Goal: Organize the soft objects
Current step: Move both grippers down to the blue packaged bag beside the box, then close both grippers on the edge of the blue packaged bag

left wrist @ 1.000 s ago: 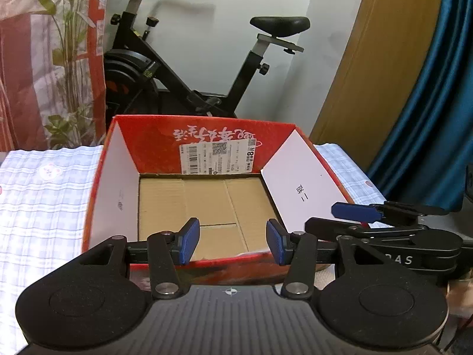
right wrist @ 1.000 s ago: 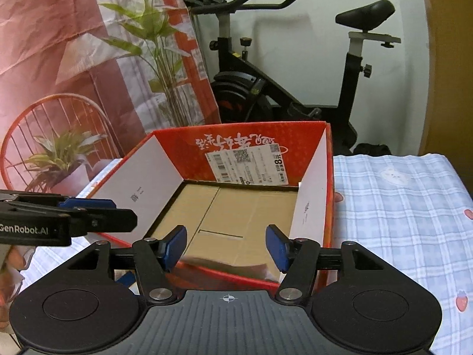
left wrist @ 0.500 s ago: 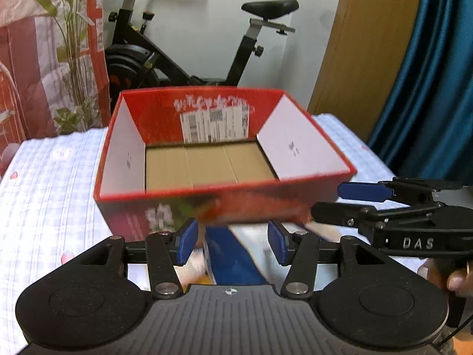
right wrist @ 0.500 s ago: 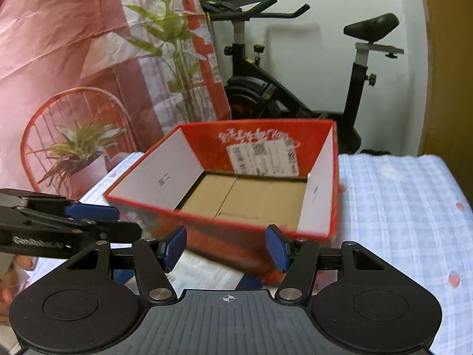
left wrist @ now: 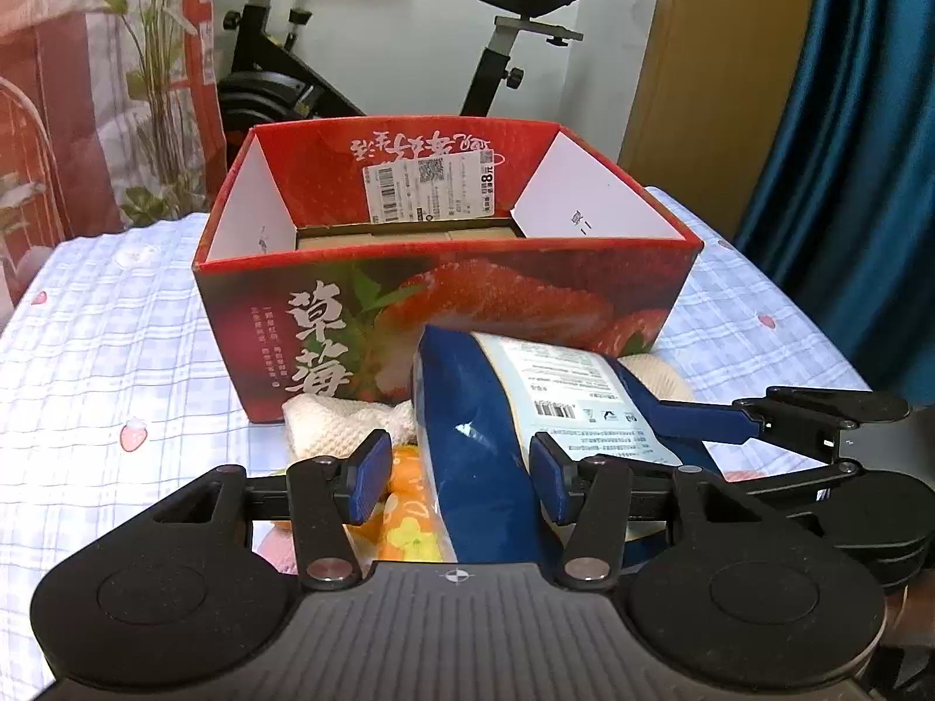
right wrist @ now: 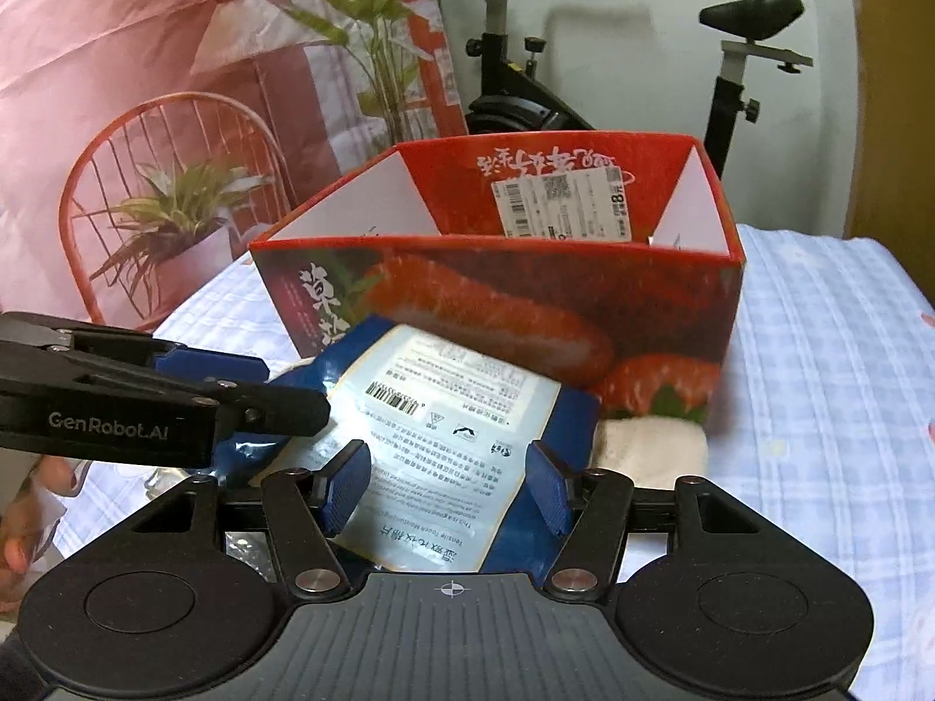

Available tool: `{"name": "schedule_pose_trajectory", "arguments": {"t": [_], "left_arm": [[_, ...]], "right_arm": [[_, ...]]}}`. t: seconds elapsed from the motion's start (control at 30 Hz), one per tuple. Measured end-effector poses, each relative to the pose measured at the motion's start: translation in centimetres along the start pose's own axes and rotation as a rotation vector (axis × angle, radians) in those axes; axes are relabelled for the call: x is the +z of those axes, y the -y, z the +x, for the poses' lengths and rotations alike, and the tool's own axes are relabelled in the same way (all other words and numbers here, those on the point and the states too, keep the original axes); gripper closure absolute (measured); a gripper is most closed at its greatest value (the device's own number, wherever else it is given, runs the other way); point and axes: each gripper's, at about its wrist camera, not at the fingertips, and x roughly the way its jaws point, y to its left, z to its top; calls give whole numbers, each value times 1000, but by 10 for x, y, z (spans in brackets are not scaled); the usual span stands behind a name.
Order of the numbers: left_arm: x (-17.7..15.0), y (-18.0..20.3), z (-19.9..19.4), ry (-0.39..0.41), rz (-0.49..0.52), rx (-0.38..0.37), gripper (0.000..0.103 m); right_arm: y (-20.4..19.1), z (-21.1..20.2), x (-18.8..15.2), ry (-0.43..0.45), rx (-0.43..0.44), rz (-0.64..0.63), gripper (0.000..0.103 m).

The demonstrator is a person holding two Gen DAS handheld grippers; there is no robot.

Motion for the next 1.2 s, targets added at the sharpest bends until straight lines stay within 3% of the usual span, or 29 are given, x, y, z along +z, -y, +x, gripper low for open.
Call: {"name": "schedule_pose_trajectory", "arguments": {"t": [0.2, 0.4, 1.0, 1.2], "left_arm": [[-19, 7, -3, 43, 4, 35, 48], [-37, 0, -5, 84, -91, 18, 48], [-53, -8, -5, 109, -126, -12, 44], [-56, -10, -5, 109, -134, -18, 41]], "right_arm": [[6, -4, -22, 37, 6, 55, 47], [13, -7, -32, 49, 12, 94, 47], [12, -7, -40, 50, 7, 93, 46], [15, -13, -41, 101, -10, 102, 46]]}}
